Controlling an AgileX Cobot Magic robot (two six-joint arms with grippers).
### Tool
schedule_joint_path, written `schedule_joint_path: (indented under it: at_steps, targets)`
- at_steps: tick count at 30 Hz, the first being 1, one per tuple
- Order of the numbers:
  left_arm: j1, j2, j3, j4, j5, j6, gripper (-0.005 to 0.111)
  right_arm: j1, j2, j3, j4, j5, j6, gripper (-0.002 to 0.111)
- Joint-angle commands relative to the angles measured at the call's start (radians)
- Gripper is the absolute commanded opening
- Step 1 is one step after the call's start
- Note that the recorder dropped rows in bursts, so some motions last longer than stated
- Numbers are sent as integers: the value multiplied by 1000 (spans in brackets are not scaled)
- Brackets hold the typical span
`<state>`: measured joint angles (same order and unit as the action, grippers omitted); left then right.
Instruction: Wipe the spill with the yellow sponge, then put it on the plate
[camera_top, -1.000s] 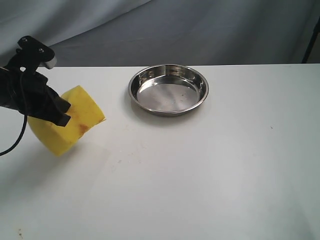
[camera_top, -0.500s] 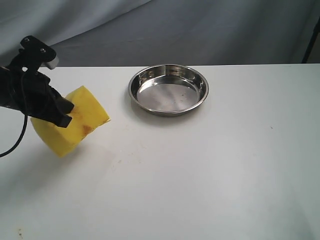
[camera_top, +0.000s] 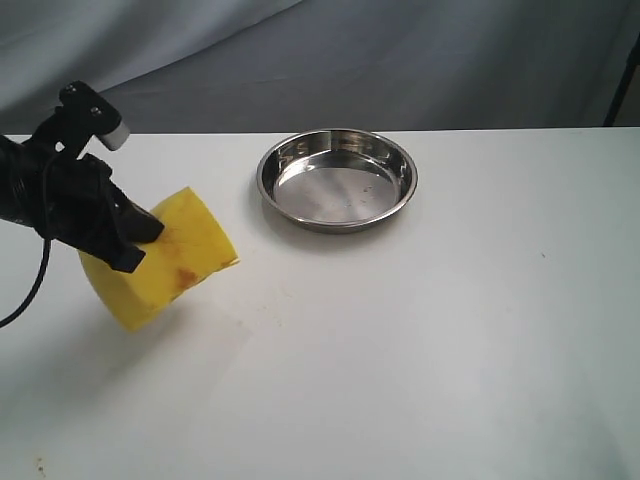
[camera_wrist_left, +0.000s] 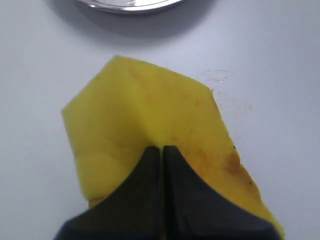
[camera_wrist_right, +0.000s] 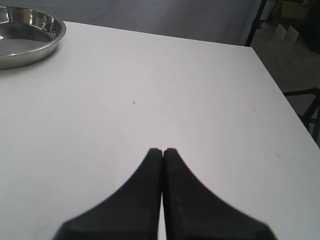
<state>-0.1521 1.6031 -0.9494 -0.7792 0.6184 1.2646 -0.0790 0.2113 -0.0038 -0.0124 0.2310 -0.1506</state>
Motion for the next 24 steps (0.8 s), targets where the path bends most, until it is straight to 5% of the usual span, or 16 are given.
schedule_joint_path:
  at_steps: [1,20,24]
  targets:
    - [1,27,2,-77,36,81,0,-3,3,4,5,-8,3,0]
    - [1,176,2,-80,16,110,0,-3,3,4,5,-8,1,0]
    - [1,176,2,-179,17,179,0,-3,3,4,5,-8,1,0]
